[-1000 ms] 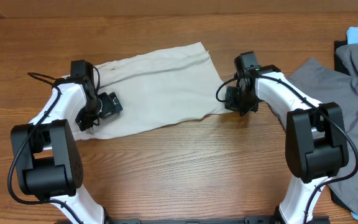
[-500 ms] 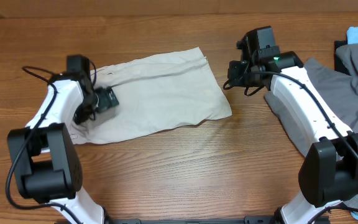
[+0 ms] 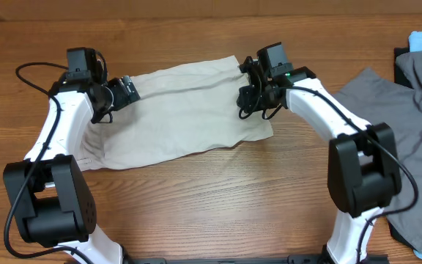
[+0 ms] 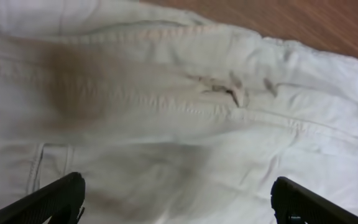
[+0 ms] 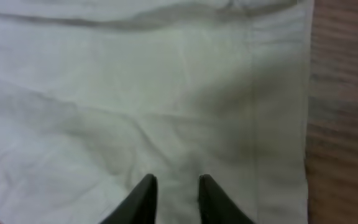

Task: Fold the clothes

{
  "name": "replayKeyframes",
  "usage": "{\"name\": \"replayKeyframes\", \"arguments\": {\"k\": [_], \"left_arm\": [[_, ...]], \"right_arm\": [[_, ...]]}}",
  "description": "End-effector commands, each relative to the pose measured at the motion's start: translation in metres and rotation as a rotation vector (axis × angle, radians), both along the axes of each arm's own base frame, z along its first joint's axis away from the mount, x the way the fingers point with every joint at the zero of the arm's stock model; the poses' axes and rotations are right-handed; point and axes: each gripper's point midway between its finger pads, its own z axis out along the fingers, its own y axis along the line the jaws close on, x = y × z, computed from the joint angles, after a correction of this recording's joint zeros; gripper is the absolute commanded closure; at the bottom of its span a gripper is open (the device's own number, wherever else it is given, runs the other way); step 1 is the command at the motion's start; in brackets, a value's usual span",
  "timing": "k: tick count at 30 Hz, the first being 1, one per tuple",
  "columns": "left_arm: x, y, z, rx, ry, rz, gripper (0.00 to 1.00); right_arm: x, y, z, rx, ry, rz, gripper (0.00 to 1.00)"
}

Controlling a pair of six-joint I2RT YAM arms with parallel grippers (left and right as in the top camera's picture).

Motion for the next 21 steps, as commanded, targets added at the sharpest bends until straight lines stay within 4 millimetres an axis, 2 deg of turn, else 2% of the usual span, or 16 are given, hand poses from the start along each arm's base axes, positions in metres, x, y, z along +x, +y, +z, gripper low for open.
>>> {"name": "replayKeyframes", "arguments": {"k": [1,4,10,15,17,21], "left_arm": [[0.008,0.0,0.006,0.006,-0.034,-0.02,0.04],[0.012,-0.003,-0.007,0.006,-0.024,-0.03,0.04],[0.022,-0.015,-0.023,-0.003,-0.024,-0.044,0.04],[0.026,-0.02,-0.031,0.002,-0.027,-0.056,0.04],[0.031,-0.02,-0.034,0.006,-0.038,-0.056,0.03],[0.036,-0.019,-0.042,0.004,-0.043,-0.042,0.03]], "right_arm": [[0.018,0.005,0.001,0.027,-0.063,0.004,0.68],[0.03,0.01,0.003,0.045,-0.11,-0.002,0.61],[0.045,0.016,0.001,0.076,-0.155,-0.027,0.6],[0.054,0.021,-0.014,0.083,-0.175,-0.023,0.56],[0.063,0.022,-0.022,0.082,-0.204,-0.028,0.55],[0.089,0.022,-0.02,0.086,-0.309,-0.072,0.54]]}}
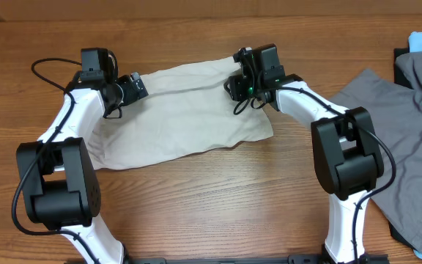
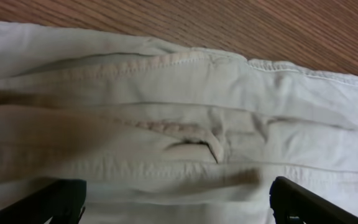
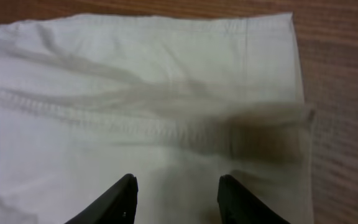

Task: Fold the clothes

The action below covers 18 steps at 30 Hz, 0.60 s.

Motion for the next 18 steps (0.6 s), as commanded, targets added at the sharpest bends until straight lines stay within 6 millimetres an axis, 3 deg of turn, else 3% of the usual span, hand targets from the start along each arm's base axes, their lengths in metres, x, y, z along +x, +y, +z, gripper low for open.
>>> {"name": "replayKeyframes", "arguments": {"k": [1,8,15,17,18], "left_arm": [[0.005,-0.003,-0.016,-0.003,0.015,0.006,0.03],[0.019,-0.002,-0.028,-0.024,-0.014,0.051,0.02],[0.061,0.0,0.002,-0.079,-0.215,0.135,0.0],[0.072,-0.003,0.012,-0.091,-0.271,0.135,0.0],[0.074,-0.004,0.013,-0.092,-0.282,0.133,0.0]], "right_arm": [[0.023,-0.001,0.004,0.011,-0.074,-0.073,0.53],[0.041,0.001,-0.016,0.033,-0.135,-0.099,0.49],[0.051,-0.02,-0.038,-0.059,-0.147,-0.199,0.41],[0.053,-0.024,-0.037,-0.063,-0.149,-0.213,0.34],[0.055,-0.026,-0.036,-0.065,-0.144,-0.216,0.21]]}}
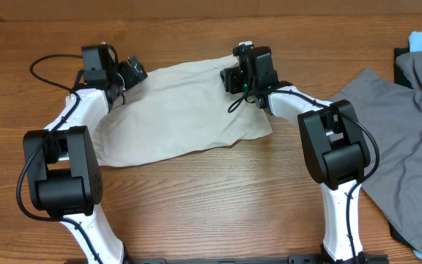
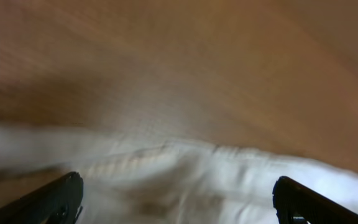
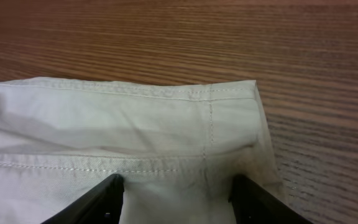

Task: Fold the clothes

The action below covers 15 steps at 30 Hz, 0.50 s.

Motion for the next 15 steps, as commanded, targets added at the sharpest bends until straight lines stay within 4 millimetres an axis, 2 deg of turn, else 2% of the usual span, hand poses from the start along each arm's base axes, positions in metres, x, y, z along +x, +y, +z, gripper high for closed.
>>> {"name": "replayKeyframes", "arguments": {"k": [1,4,7,9,12,15], "left_arm": [[0.009,-0.01,0.003,-0.033,-0.028,0.018,0.0],[0.005,-0.022,0.003,-0.077,-0.018,-0.064,0.0],[-0.008,-0.02,0.013,-0.112,0.011,-0.088,0.0],[-0.026,-0.009,0.018,-0.097,0.07,-0.083,0.0],[-0.071,0.016,0.022,-0.096,0.222,-0.027,0.0],[-0.106,0.038,0.027,-0.111,0.324,0.03,0.0]], "right_arm": [[0.01,-0.025,-0.015,-0.062,0.03,-0.09,0.0],[0.018,-0.025,0.005,-0.075,0.081,-0.098,0.0],[0.02,-0.031,0.038,-0.102,0.156,-0.105,0.0],[0.016,-0.038,0.065,-0.121,0.212,-0.114,0.0],[0.002,-0.053,0.109,-0.149,0.297,-0.129,0.0],[-0.012,-0.064,0.137,-0.162,0.343,-0.14,0.0]]}}
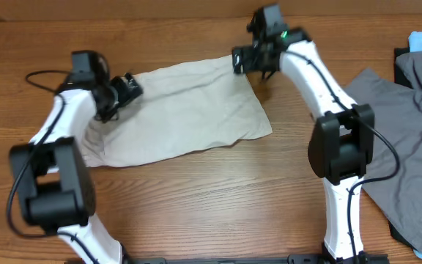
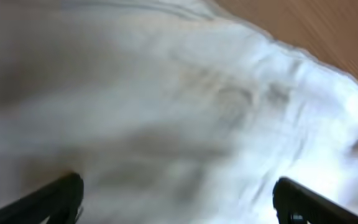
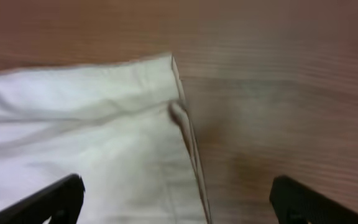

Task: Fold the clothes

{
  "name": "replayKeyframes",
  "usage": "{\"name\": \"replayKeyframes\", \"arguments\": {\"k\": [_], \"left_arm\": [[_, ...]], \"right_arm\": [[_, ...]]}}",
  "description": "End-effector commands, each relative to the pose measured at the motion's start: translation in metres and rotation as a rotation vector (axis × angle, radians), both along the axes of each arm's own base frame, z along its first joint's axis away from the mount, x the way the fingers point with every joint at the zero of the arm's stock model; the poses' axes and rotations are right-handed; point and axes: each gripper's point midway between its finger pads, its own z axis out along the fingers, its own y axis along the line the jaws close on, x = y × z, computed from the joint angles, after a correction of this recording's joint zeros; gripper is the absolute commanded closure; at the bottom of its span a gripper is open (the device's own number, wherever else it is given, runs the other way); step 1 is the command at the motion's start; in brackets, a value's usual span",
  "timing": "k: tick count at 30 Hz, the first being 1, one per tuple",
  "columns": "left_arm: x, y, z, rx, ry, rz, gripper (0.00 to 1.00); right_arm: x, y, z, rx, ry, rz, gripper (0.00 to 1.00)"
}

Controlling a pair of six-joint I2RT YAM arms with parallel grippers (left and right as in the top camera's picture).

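Note:
A beige garment (image 1: 182, 114) lies spread flat on the wooden table (image 1: 196, 213). My left gripper (image 1: 128, 88) hovers open over its far left part. The left wrist view shows only blurred pale fabric (image 2: 185, 106) between that gripper's (image 2: 178, 186) wide-set fingers. My right gripper (image 1: 242, 60) is open above the garment's far right corner (image 3: 169, 62). In the right wrist view its (image 3: 176, 186) fingers stand wide apart, over the hem (image 3: 191, 149) and bare wood. Nothing is held.
A grey garment (image 1: 409, 125) lies crumpled at the table's right side. A light blue cloth and a dark item (image 1: 403, 64) sit at the far right corner. Wood shows in front of the beige garment.
The right gripper's jaws have opened wider and it now sits higher over the far right corner. The left gripper has shifted from the far left edge back over the fabric. The garment lies as before.
First my right gripper was nearly shut over the garment's right part and the left was open over its left part. Both then stood nearer the far edge, the right jaws wider each time. Now both are open at the far corners, and the garment is still flat.

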Motion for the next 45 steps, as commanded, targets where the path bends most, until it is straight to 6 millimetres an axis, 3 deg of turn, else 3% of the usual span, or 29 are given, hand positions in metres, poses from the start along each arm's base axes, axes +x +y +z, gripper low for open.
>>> {"name": "replayKeyframes", "arguments": {"k": [1,5,8,12,16,22,25,28,29,32,36,43,45], "left_arm": [[-0.032,0.038,0.039,0.026,0.018,0.044,0.0],[-0.06,0.062,0.056,0.055,0.048,0.06,0.0],[-0.077,0.078,0.064,0.086,0.074,0.101,0.0],[-0.105,0.093,0.059,0.125,0.181,0.169,0.0],[-0.119,0.104,0.054,0.158,0.241,0.196,0.0],[-0.131,0.136,0.054,0.32,0.295,0.243,0.0],[-0.126,0.136,0.047,0.331,0.291,0.165,0.0],[-0.121,0.132,0.028,0.304,0.314,0.097,0.0],[-0.118,0.132,0.011,0.289,0.336,0.061,0.0],[-0.113,0.131,-0.013,0.269,0.361,0.017,0.0],[-0.091,0.122,-0.039,0.206,0.295,-0.067,0.0],[-0.082,0.126,-0.064,0.22,0.291,-0.122,0.0],[-0.078,0.12,-0.067,0.185,0.271,-0.131,0.07]], "right_arm": [[0.001,-0.015,0.049,0.004,-0.034,-0.032,0.0],[-0.014,-0.034,0.076,0.007,0.009,-0.091,0.0],[-0.027,-0.048,0.084,-0.014,0.048,-0.119,0.0],[-0.047,-0.076,0.099,-0.085,0.08,-0.211,0.0],[-0.07,-0.09,0.124,-0.084,0.089,-0.234,0.0],[-0.097,-0.097,0.161,-0.039,0.063,-0.238,0.0],[-0.106,-0.095,0.182,-0.013,0.017,-0.232,0.0],[-0.114,-0.093,0.198,0.011,-0.014,-0.223,0.0],[-0.118,-0.093,0.202,0.015,-0.023,-0.223,0.0],[-0.127,-0.095,0.207,0.015,-0.023,-0.223,0.0],[-0.142,-0.097,0.197,0.001,0.025,-0.229,0.0],[-0.173,-0.102,0.175,-0.017,0.13,-0.245,0.0],[-0.181,-0.103,0.172,-0.023,0.145,-0.245,0.0]]}}
